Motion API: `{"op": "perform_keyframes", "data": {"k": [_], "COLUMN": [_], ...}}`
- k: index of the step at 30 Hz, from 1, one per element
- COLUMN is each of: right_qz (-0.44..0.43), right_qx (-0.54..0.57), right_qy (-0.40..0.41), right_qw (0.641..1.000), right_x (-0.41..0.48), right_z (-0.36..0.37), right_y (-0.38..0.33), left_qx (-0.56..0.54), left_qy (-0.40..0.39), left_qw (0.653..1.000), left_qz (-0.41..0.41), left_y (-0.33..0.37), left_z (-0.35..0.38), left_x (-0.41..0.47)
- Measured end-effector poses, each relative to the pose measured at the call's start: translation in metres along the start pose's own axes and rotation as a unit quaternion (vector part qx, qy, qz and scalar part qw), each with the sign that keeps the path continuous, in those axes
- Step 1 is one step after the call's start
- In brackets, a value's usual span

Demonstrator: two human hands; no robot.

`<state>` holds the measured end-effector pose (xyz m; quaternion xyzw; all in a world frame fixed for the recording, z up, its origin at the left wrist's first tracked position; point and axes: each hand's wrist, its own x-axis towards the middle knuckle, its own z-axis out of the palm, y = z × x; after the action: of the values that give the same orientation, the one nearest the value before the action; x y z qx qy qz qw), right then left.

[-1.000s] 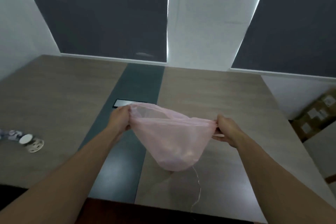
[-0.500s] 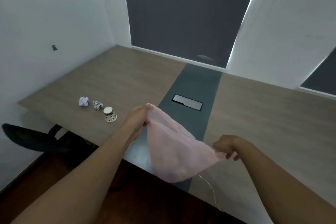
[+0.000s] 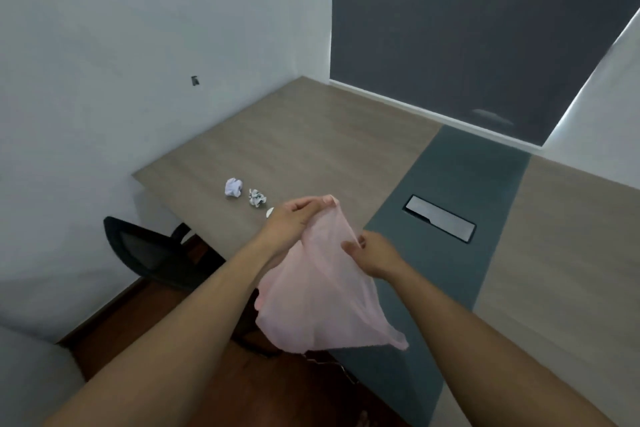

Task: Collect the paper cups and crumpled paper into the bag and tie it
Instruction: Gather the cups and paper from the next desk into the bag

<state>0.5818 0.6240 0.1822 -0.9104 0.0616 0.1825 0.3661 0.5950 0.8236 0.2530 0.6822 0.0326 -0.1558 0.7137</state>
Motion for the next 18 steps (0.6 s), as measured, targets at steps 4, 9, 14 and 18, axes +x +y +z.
{"op": "perform_keyframes", "data": {"k": [4, 9, 14, 18], "right_qz": [-0.005, 0.091, 0.101, 0.078], "right_qx": [0.052, 0.256, 0.259, 0.243], "right_qy": [0.004, 0.051, 0.068, 0.024], "right_qw": [0.999, 0.961, 0.958, 0.966], "right_x": [0.039, 0.066, 0.094, 0.108], "right_z": [-0.008, -0.023, -0.038, -0.053], "right_y": [-0.01, -0.013, -0.019, -0.031], "left_qx": [-0.059, -0.008, 0.079, 0.155], "left_qy": [0.02, 0.117, 0.164, 0.146], "left_qw": [0.998, 0.993, 0.983, 0.977], "left_qz": [0.013, 0.008, 0.005, 0.02], "left_y": [0.012, -0.009, -0.045, -0.061], "left_z": [-0.029, -0.06, -0.086, -0.099], "left_x": [0.029, 0.071, 0.125, 0.164]}}
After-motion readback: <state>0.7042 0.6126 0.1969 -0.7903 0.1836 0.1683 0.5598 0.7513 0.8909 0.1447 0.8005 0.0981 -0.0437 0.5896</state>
